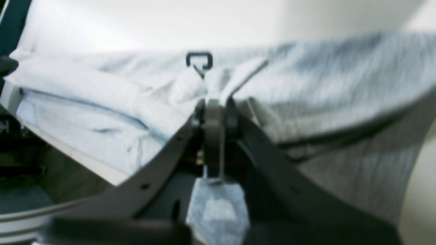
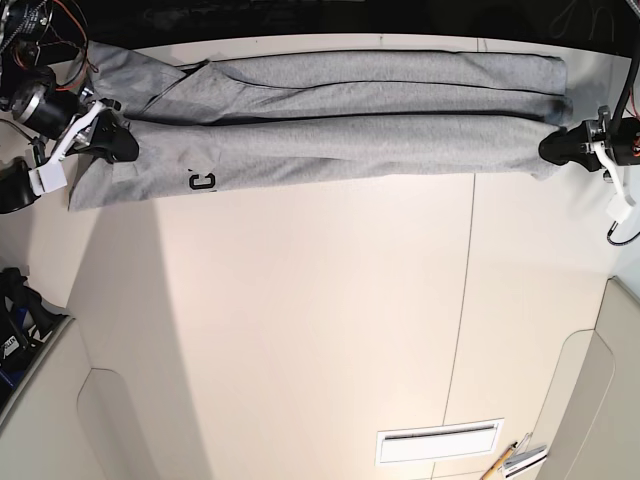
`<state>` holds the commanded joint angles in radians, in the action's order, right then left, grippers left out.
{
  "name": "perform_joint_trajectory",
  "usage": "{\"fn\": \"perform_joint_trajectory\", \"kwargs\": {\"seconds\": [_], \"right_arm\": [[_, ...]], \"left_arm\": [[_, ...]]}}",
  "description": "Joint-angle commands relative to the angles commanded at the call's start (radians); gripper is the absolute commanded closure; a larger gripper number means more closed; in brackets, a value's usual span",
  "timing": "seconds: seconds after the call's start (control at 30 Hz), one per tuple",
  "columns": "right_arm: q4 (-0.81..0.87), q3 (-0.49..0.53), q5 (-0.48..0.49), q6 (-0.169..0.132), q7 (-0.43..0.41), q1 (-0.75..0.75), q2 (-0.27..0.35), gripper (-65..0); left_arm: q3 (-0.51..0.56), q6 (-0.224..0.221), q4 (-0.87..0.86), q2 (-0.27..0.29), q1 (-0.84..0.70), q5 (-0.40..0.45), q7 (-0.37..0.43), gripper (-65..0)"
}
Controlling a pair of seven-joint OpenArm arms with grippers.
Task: Fold the T-shirt properly
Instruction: 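Grasp the folded strip ends with both grippers and tighten the fold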
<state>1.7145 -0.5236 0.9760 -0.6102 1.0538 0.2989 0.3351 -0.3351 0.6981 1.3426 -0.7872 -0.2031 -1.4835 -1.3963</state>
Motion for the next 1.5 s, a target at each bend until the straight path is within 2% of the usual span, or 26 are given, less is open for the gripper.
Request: {"fn": "perform_joint_trajectory", "kwargs": {"seconds": [0.07, 0.1, 0.17, 0.2, 0.23, 0.33, 0.43, 0.53, 0.6, 0.7, 0.73, 0.77, 0.83, 0.9, 1.1, 1.2, 1.4, 1.5], "right_arm": [[0.000, 0.000, -0.005, 0.001, 0.029, 0.003, 0.000, 0.0], [0.000, 0.000, -0.008, 0.001, 0.028, 0.004, 0.000, -4.7], [0.000, 0.000, -0.019, 0.001, 0.022, 0.004, 0.000, -19.9], [0.000, 0.000, -0.019, 0.002, 0.018, 0.003, 0.000, -24.9], [0.000, 0.000, -0.018, 0.002, 0.016, 0.003, 0.000, -27.0], [0.000, -0.001, -0.014, 0.004, -0.003, -0.006, 0.000, -27.0], [0.014, -0.009, 0.005, 0.004, -0.006, -0.010, 0.000, -26.9], [0.038, -0.030, 0.031, 0.004, -0.006, -0.010, 0.000, -26.9], [0.060, -0.042, 0.034, 0.003, -0.006, -0.010, 0.000, -26.9], [0.100, -0.045, 0.034, 0.003, -0.006, -0.010, -0.002, -26.7], [0.108, -0.045, 0.035, 0.003, -0.010, -0.010, -0.005, -24.7], [0.109, -0.044, 0.035, 0.003, -0.015, -0.010, -0.006, -18.8], [0.108, -0.043, 0.034, 0.003, -0.018, -0.010, -0.006, 0.0], [0.103, -0.043, 0.034, 0.000, -0.018, -0.010, -0.006, 0.0], [0.008, -0.034, 0.026, -0.008, -0.051, -0.010, -0.005, 0.0], [-0.053, 0.014, 0.006, -0.015, -0.071, -0.010, -0.005, 0.0], [-0.104, 0.127, -0.073, -0.015, -0.127, -0.010, -0.005, 0.0], [-0.104, 0.142, -0.079, -0.014, -0.138, -0.010, -0.006, 0.0]], "left_arm": [[0.000, 0.000, 0.000, 0.000, 0.000, 0.008, 0.000, -1.8], [0.000, 0.000, 0.000, 0.000, -0.001, 0.015, 0.000, -7.2], [0.000, 0.000, 0.000, 0.000, -0.012, 0.021, 0.000, -17.5], [0.000, 0.000, 0.000, 0.000, -0.020, 0.021, 0.000, -22.3], [0.000, 0.000, 0.000, 0.000, -0.029, 0.020, 0.000, -25.4], [0.000, 0.000, 0.000, -0.014, -0.032, 0.004, 0.000, -26.3], [0.000, 0.000, 0.000, -0.062, -0.032, 0.000, 0.000, -27.0], [0.000, 0.000, 0.000, -0.103, -0.032, 0.000, 0.000, -32.7], [0.000, 0.000, 0.000, -0.114, -0.033, 0.000, 0.000, -36.2], [0.000, 0.000, 0.000, -0.113, -0.033, 0.000, 0.000, -37.2], [0.000, 0.000, -0.001, -0.113, -0.033, 0.000, 0.000, -37.2], [0.000, 0.000, -0.001, -0.113, -0.033, 0.000, 0.000, -37.2], [0.000, 0.000, -0.002, -0.113, -0.036, 0.065, 0.000, -37.2], [0.000, 0.000, -0.002, -0.104, -0.036, 0.110, 0.000, -37.2], [0.000, 0.000, -0.002, -0.059, -0.083, 0.131, 0.000, -37.2], [-0.014, 0.000, -0.002, -0.039, -0.083, 0.205, 0.000, -37.2], [-0.084, 0.000, -0.002, -0.032, -0.086, 0.209, 0.009, -37.2], [-0.137, 0.000, -0.002, 0.010, -0.086, 0.208, 0.010, -37.2]]}}
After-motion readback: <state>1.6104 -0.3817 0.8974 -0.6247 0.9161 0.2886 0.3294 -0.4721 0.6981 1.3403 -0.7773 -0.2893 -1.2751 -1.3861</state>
